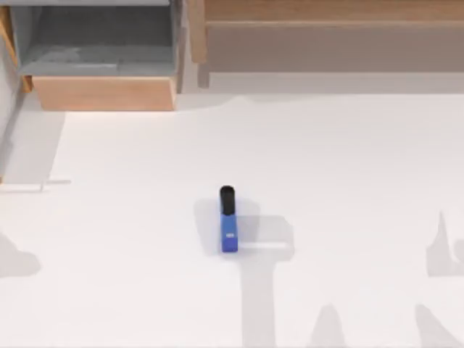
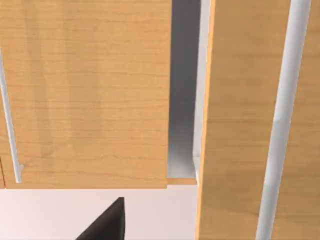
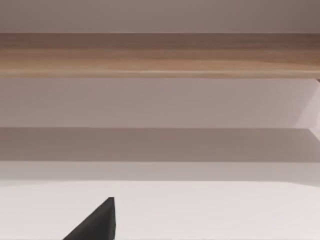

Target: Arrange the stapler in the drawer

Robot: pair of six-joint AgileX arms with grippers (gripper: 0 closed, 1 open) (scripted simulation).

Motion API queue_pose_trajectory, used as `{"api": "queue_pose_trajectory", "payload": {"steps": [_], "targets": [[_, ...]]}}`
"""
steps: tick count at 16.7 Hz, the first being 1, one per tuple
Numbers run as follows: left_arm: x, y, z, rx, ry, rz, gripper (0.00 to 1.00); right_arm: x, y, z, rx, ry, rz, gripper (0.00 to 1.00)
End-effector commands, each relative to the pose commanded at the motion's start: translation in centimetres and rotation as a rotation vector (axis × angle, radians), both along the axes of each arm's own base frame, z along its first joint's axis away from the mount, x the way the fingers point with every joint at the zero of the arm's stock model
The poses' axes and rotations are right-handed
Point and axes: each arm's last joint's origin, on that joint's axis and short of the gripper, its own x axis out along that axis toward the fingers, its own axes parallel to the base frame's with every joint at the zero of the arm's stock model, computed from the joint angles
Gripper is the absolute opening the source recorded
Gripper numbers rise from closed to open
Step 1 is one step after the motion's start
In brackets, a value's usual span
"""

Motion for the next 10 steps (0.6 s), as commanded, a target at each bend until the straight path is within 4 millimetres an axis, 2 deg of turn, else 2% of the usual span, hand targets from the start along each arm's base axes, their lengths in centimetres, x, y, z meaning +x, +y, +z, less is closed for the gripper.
{"api": "queue_pose_trajectory", "payload": {"steps": [4, 10], "targets": [[-0.1, 0.0, 0.0, 0.001, -0.001, -0.001, 1.0, 0.0, 0.0, 0.0, 0.0, 0.0, 0.0, 1.0], [-1.9, 0.0, 0.0, 0.001, -0.001, -0.001, 1.0, 0.0, 0.0, 0.0, 0.0, 0.0, 0.0, 1.0]]}}
